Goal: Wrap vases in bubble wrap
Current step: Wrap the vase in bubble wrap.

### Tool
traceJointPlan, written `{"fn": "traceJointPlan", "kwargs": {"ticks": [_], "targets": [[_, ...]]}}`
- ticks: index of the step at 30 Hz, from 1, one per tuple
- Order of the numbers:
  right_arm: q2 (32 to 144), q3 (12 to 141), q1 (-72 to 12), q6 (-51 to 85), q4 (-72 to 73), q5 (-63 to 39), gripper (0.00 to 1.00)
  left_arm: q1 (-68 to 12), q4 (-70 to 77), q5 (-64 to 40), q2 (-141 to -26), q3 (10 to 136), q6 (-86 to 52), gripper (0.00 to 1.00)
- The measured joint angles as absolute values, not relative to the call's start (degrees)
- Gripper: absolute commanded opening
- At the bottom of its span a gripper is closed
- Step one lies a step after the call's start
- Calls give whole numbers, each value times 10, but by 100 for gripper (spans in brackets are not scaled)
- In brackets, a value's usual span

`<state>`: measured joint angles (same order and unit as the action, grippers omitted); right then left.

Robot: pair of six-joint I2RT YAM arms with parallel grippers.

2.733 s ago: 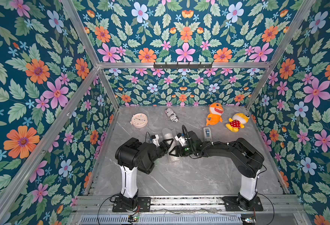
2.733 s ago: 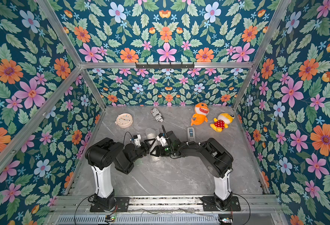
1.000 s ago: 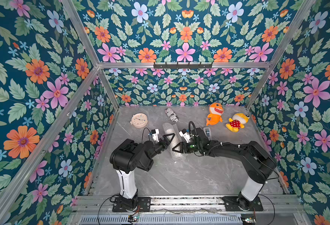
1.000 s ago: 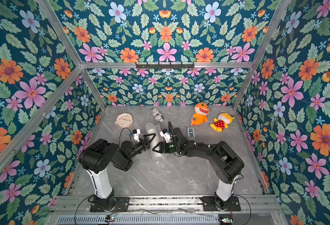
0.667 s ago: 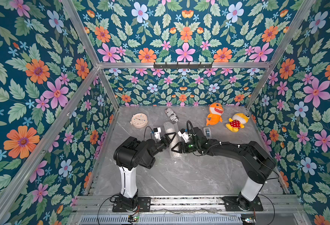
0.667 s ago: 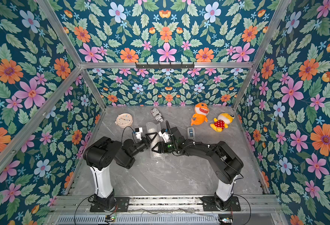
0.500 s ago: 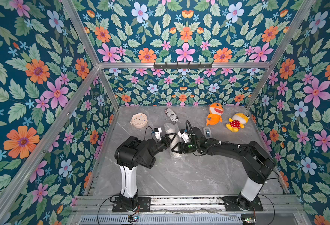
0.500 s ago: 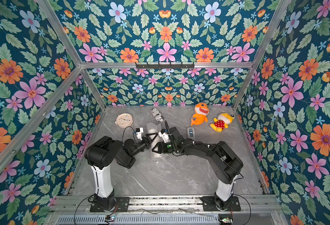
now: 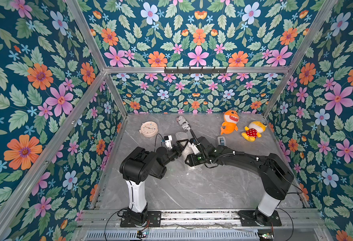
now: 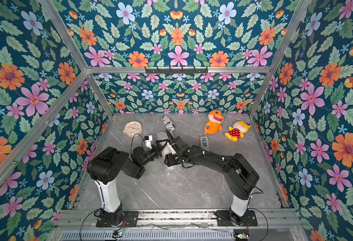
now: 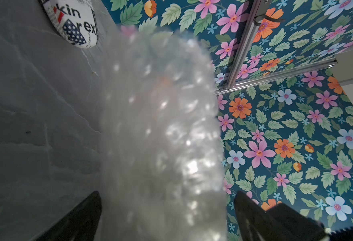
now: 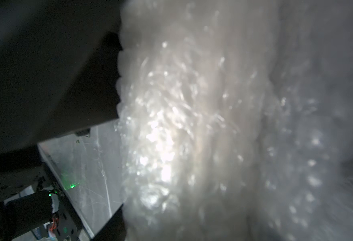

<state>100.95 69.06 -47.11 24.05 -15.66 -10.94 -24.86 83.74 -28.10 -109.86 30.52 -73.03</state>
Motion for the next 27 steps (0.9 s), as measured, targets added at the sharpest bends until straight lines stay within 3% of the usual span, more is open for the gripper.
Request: {"fn": "traceJointPlan", "kwargs": {"ticks": [4, 8, 13, 19, 24, 27], "targets": [[1013, 694, -472, 236, -172, -97, 56, -259, 807, -269, -1088, 313, -717, 99], [1013, 689, -472, 237, -168, -99, 56, -264, 801, -269, -1102, 317, -715, 90], [1011, 687, -472, 238, -167, -106, 57, -267, 805, -269, -1118, 319, -721, 95], [1012, 683, -471, 239, -165, -109, 57, -270, 810, -267, -1119, 320, -730, 70], [1015, 683, -467, 241, -164, -123, 58, -270, 826, -264, -1129, 314, -736, 65], [1015, 683, -466, 244, -163, -128, 60, -270, 837, -263, -1134, 312, -749, 57]]}}
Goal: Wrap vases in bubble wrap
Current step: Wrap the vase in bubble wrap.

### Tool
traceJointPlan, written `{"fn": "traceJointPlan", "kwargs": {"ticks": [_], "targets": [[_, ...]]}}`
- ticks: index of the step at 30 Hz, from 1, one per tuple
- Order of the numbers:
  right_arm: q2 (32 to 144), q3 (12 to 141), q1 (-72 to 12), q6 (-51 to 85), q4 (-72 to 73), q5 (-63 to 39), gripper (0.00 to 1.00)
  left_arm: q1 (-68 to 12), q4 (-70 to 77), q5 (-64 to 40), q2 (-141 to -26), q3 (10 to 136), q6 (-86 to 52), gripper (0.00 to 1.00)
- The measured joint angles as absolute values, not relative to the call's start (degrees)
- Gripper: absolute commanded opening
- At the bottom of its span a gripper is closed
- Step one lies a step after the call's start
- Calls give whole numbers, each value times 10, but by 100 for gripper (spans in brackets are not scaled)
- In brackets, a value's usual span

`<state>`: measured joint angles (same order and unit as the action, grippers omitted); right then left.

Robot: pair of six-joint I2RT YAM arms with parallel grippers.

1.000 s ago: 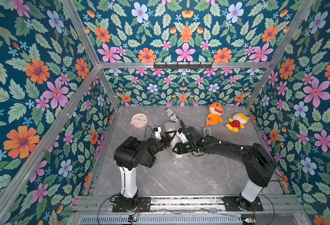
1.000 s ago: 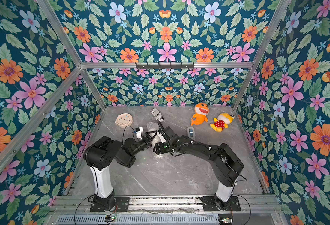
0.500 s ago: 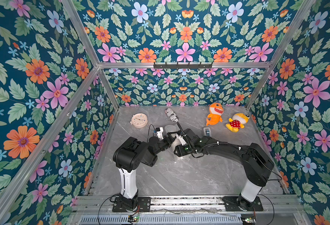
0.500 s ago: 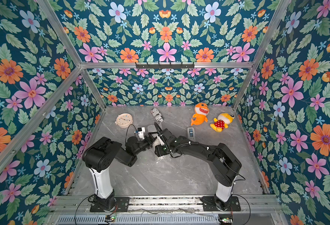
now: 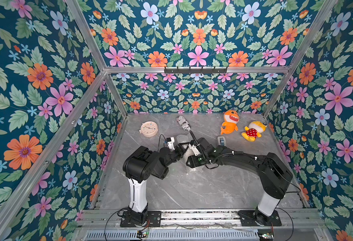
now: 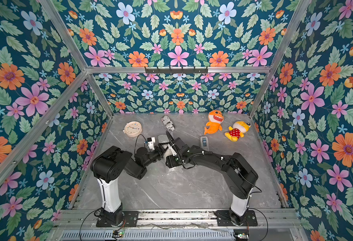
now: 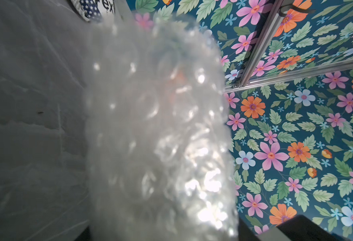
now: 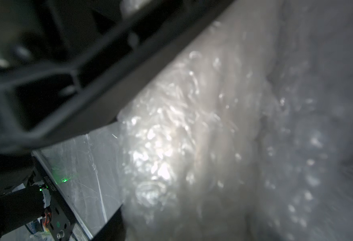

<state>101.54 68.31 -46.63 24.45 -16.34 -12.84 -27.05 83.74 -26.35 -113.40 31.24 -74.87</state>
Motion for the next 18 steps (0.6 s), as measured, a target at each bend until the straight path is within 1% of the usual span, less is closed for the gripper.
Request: {"fn": "traceJointPlan", "kwargs": {"ticks": [2, 4, 6, 8, 11, 13, 15, 17, 18], "targets": [[1015, 683, -466, 244, -163, -129, 62, -271, 844, -263, -1136, 312, -752, 53], [1015, 683, -465, 245, -164, -133, 66, -271, 850, -264, -1140, 312, -755, 49], [1015, 682, -462, 246, -164, -139, 73, -270, 857, -266, -1145, 312, -759, 45], [1011, 674, -454, 253, -150, -164, 83, -270, 865, -268, -1150, 310, -759, 44], [985, 647, -428, 256, -119, -213, 94, -270, 869, -269, -1159, 309, -759, 43], [966, 627, -403, 258, -98, -247, 97, -270, 870, -273, -1166, 310, -756, 42], [945, 606, -374, 263, -78, -281, 97, -270, 869, -279, -1173, 311, -754, 42], [929, 585, -341, 269, -55, -319, 96, -270, 869, -286, -1180, 314, -753, 41], [927, 577, -330, 270, -40, -335, 94, -270, 869, -289, -1182, 315, -752, 41]]}}
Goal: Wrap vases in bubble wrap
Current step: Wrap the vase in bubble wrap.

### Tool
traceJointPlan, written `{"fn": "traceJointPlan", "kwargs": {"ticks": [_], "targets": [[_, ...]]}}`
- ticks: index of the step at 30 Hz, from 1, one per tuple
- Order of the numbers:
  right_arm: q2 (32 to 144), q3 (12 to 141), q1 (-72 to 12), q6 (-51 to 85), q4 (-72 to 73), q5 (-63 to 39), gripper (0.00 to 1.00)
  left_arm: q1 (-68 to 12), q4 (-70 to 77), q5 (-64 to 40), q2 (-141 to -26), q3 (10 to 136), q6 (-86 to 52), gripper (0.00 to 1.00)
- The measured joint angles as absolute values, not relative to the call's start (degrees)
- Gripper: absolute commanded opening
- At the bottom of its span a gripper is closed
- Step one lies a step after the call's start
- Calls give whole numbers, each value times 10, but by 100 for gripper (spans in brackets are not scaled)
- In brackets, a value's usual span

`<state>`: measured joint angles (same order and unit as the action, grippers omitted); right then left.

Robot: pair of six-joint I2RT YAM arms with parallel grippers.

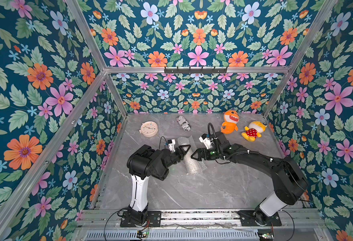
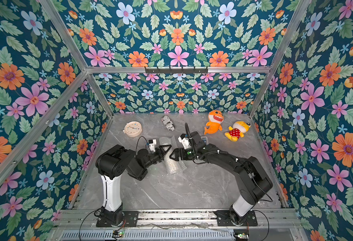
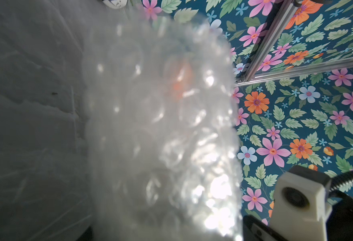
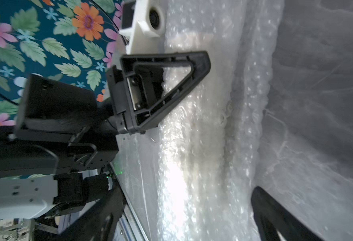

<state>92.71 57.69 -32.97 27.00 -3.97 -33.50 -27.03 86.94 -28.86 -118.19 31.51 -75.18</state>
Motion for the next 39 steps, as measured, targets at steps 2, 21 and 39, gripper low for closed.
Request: {"fn": "traceJointPlan", "kwargs": {"ticks": [2, 21, 39], "targets": [[931, 558, -301, 288, -8, -367, 88, -270, 869, -297, -1186, 319, -750, 41], [1040, 565, -260, 286, 65, -370, 71, -270, 854, -330, -1187, 326, -735, 40], [1093, 522, -261, 356, 195, -449, 15, -272, 848, -334, -1187, 328, -736, 40]]}}
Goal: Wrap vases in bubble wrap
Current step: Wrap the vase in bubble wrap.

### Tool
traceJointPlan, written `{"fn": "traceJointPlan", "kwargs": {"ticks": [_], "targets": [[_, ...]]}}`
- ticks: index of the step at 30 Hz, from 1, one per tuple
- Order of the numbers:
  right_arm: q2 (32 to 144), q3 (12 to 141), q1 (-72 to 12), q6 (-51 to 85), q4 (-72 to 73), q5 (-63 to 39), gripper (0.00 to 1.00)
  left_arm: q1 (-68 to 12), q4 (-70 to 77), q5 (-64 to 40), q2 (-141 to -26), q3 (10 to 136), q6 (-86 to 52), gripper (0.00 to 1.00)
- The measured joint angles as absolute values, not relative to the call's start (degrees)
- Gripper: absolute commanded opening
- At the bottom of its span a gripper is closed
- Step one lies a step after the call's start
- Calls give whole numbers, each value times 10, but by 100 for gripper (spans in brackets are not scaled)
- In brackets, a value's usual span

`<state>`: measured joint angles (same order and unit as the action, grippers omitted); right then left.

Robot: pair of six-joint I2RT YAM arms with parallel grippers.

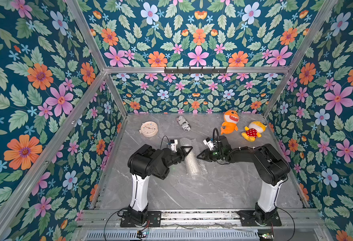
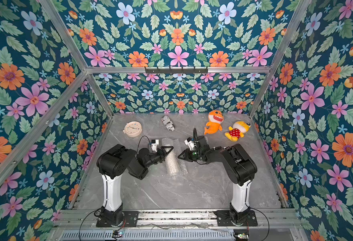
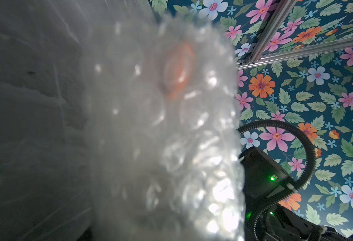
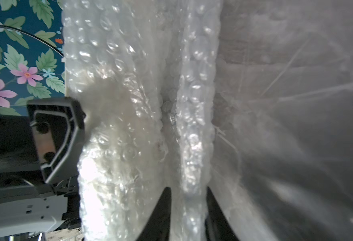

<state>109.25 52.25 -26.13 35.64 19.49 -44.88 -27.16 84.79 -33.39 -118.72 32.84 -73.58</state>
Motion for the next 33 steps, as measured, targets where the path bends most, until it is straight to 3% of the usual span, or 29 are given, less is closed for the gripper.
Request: {"fn": "traceJointPlan", "kwargs": {"ticks": [6, 10, 13, 17, 22, 29, 33], "targets": [[1083, 518, -265, 375, 226, -460, 8, -274, 848, -347, -1195, 333, -737, 47], [1065, 528, -268, 375, 221, -461, 6, -274, 848, -355, -1195, 333, -736, 69], [1063, 538, -274, 374, 210, -460, 6, -274, 845, -360, -1194, 335, -736, 78], [1063, 544, -281, 369, 199, -458, 6, -274, 820, -368, -1190, 339, -733, 80], [1052, 533, -281, 364, 188, -449, 6, -271, 790, -373, -1187, 347, -724, 69], [1032, 525, -293, 351, 164, -432, 8, -271, 776, -374, -1188, 358, -720, 82], [1041, 542, -301, 346, 148, -423, 8, -271, 791, -374, -1194, 358, -733, 84]]}}
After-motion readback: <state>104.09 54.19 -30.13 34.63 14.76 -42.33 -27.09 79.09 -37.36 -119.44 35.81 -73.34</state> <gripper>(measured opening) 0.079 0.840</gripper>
